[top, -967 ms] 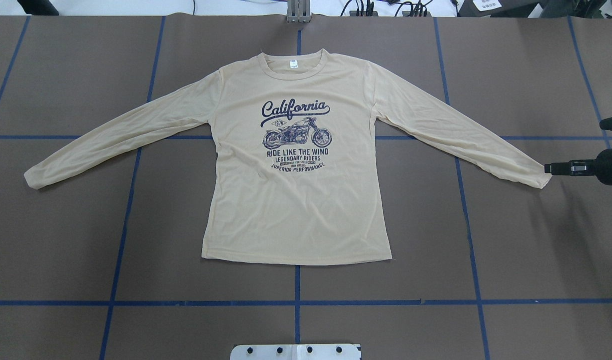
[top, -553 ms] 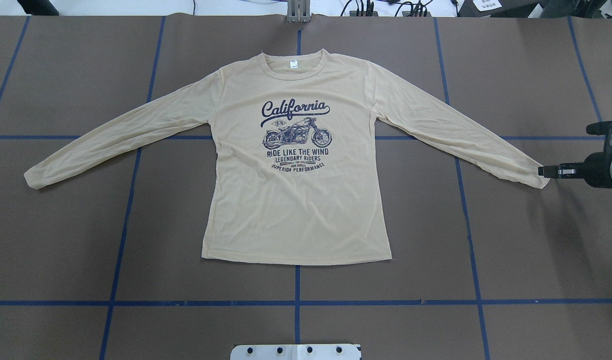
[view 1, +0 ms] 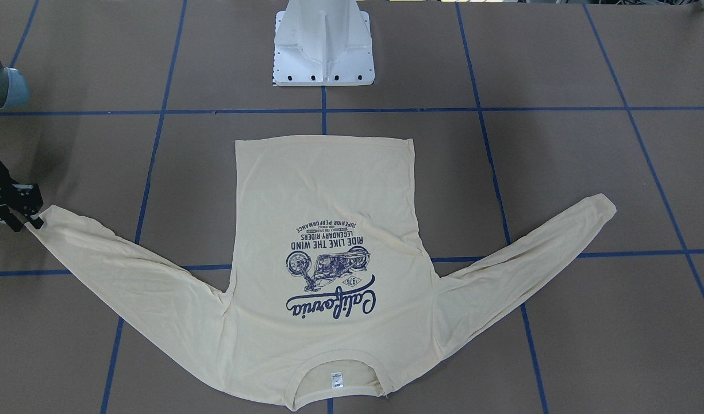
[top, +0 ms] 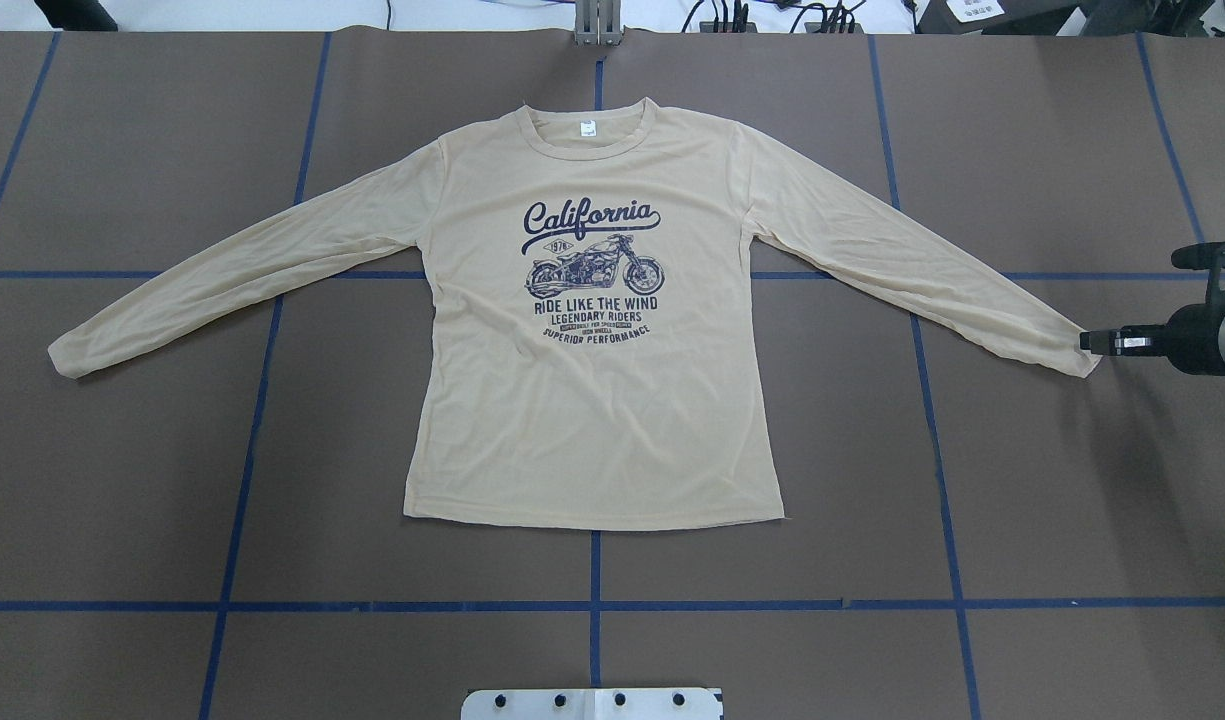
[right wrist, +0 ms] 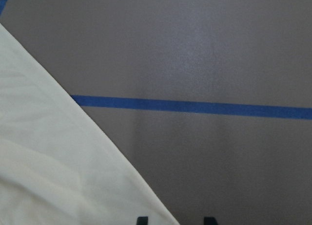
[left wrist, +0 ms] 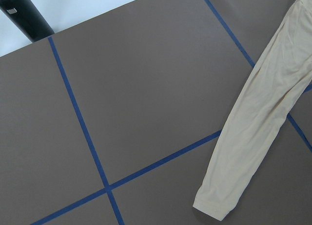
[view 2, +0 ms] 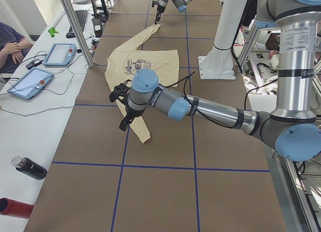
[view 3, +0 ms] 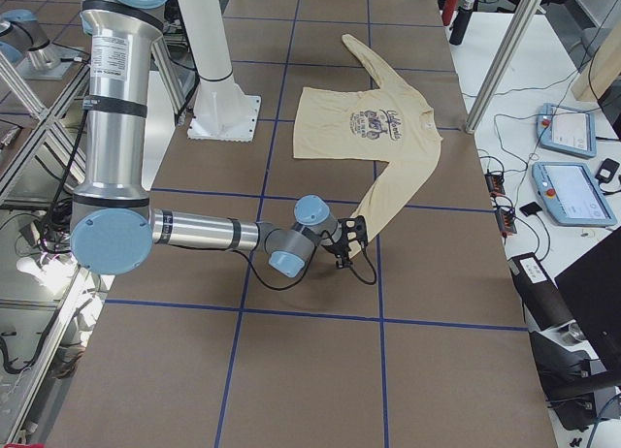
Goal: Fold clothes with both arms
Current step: 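Lower the right gripper onto the sleeve cuff nearest it and grasp, then carry the sleeve across the shirt body toward the other sleeve, release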
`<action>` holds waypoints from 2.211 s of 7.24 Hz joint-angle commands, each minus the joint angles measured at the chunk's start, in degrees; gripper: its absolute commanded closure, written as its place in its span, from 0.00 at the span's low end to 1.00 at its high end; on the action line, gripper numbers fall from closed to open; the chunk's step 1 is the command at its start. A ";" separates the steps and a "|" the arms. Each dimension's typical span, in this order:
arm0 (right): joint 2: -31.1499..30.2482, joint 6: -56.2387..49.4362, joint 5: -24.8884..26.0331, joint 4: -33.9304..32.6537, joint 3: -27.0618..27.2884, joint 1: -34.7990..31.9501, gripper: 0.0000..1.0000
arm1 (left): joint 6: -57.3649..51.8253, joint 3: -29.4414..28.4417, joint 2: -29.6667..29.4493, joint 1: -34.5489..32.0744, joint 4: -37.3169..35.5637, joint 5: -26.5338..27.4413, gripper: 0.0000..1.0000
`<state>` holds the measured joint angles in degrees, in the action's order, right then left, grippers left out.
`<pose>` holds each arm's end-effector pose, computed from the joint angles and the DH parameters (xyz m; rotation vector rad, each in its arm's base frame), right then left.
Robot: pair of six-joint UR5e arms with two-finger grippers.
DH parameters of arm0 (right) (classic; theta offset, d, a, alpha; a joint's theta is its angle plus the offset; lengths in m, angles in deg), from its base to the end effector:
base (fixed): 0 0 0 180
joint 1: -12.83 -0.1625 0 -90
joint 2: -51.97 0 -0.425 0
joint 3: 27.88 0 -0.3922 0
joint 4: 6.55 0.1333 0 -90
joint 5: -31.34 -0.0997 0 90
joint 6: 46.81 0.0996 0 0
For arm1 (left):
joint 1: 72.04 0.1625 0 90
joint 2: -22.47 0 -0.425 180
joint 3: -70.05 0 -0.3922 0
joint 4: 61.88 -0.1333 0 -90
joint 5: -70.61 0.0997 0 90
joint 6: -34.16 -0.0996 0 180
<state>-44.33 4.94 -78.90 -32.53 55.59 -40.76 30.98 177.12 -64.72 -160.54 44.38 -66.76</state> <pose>-0.2001 -0.4378 0.6529 0.4055 -0.8508 0.0899 -0.0474 -0.4808 0.4979 0.5144 0.8007 0.2955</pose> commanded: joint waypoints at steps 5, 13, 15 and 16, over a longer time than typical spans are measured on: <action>-1.18 2.72 -0.24 2.95 0.29 0.41 0.90 | -0.24 -0.01 0.00 0.00 0.00 0.00 0.00; 10.18 7.27 -1.39 -33.34 27.77 -2.13 1.00 | 0.02 0.07 0.00 0.00 0.00 0.00 0.00; 29.92 14.30 7.79 -55.81 27.80 2.22 1.00 | 0.19 0.08 0.00 0.00 0.00 0.09 0.00; 38.90 18.51 13.50 -65.94 26.93 6.52 1.00 | 0.19 0.08 -0.09 0.00 0.00 0.00 0.00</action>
<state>-17.13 18.56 -72.08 -84.94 82.94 -38.74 31.12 177.19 -64.74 -160.54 44.38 -66.73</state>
